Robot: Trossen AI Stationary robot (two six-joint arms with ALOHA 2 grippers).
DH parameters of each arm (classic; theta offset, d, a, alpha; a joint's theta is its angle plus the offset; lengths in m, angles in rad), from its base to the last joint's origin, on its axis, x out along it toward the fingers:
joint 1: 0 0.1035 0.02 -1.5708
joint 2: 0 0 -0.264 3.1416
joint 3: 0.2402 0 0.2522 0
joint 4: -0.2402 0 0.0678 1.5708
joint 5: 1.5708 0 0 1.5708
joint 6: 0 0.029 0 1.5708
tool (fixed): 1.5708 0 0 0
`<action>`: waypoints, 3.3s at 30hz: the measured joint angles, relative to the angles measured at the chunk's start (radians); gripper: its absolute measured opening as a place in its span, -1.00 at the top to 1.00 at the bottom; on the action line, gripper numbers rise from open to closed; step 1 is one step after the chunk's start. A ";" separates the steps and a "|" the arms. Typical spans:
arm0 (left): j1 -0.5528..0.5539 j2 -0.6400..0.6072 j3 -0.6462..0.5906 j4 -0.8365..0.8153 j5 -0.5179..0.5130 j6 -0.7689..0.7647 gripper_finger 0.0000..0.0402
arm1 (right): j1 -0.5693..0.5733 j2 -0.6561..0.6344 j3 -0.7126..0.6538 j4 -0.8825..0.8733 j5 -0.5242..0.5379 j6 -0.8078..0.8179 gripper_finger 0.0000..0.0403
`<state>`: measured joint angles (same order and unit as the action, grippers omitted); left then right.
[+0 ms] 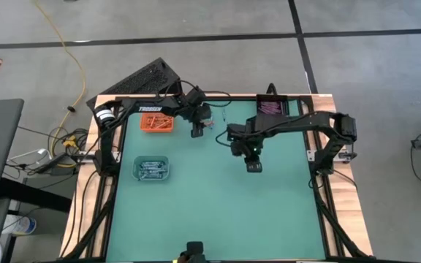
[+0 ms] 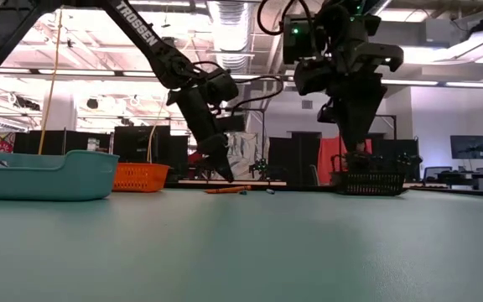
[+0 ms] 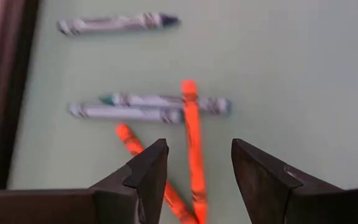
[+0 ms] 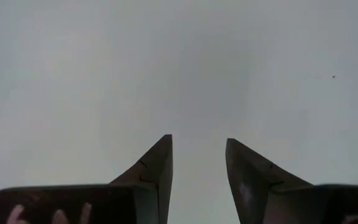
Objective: Sort crayons
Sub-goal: Put the orange crayon into the orange basket
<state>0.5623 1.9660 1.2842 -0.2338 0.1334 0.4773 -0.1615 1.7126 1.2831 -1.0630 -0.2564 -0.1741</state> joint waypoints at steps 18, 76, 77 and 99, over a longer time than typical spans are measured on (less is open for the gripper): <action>0.001 0.128 0.130 -0.114 -0.010 0.012 0.33 | 0.047 0.000 0.000 0.001 -0.001 0.038 0.30; -0.107 -0.028 0.132 -0.232 -0.064 0.065 0.97 | 0.041 0.000 0.003 -0.074 -0.004 0.148 0.30; -0.109 -0.040 0.132 -0.237 -0.067 0.065 0.97 | 0.041 0.000 0.003 -0.077 -0.004 0.149 0.30; -0.087 -0.252 0.133 -0.458 -0.245 0.131 0.97 | 0.041 0.000 0.005 -0.084 0.033 0.148 0.30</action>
<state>0.4750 1.7144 1.4172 -0.6923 -0.1117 0.6081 -0.1204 1.7126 1.2877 -1.1469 -0.2234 -0.0265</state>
